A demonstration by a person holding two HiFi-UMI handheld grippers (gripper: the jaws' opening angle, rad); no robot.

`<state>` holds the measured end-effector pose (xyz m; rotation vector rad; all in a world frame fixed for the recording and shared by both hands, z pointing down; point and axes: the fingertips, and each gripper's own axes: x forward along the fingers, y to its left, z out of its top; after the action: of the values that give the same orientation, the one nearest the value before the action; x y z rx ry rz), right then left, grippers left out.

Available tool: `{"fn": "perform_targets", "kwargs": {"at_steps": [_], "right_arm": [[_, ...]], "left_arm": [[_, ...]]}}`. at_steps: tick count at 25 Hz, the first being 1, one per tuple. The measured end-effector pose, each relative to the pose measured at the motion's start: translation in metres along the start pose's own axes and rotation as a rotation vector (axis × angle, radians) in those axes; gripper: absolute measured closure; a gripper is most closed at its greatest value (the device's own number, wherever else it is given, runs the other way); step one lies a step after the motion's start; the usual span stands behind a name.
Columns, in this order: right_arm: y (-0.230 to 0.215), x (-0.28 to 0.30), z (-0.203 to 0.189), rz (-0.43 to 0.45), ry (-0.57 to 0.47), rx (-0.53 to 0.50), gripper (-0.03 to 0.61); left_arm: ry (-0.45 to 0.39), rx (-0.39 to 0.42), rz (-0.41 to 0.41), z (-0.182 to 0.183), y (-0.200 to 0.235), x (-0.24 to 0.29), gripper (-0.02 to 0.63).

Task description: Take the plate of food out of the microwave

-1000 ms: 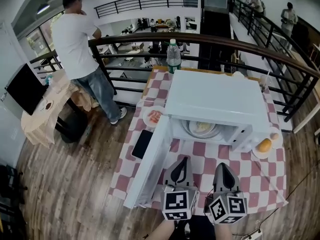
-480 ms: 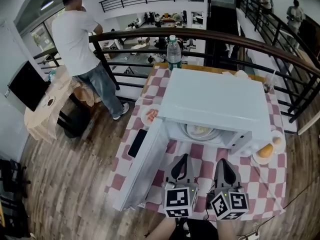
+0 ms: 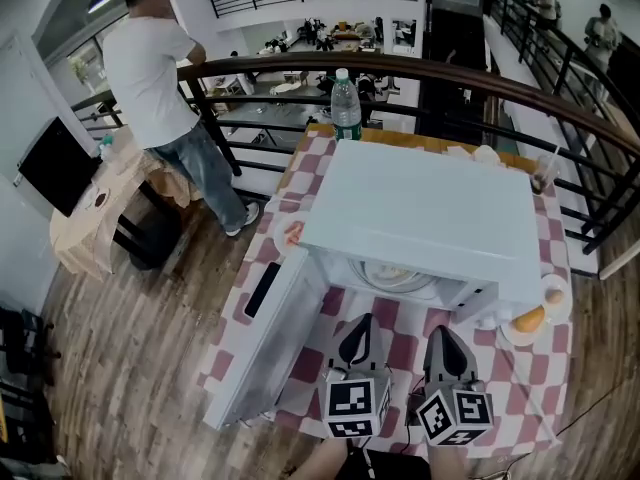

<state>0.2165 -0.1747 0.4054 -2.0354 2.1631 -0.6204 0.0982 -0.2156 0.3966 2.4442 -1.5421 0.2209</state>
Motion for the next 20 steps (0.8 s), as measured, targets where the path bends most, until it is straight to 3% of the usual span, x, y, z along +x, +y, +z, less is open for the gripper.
{"fn": "perform_targets", "kwargs": {"at_steps": [20], "right_arm": [[-0.003,0.034,-0.025,0.047,0.079,0.025,0.588]], "left_arm": [[0.068,-0.059,0.065,-0.03,0.021,0.02,0.608]]}}
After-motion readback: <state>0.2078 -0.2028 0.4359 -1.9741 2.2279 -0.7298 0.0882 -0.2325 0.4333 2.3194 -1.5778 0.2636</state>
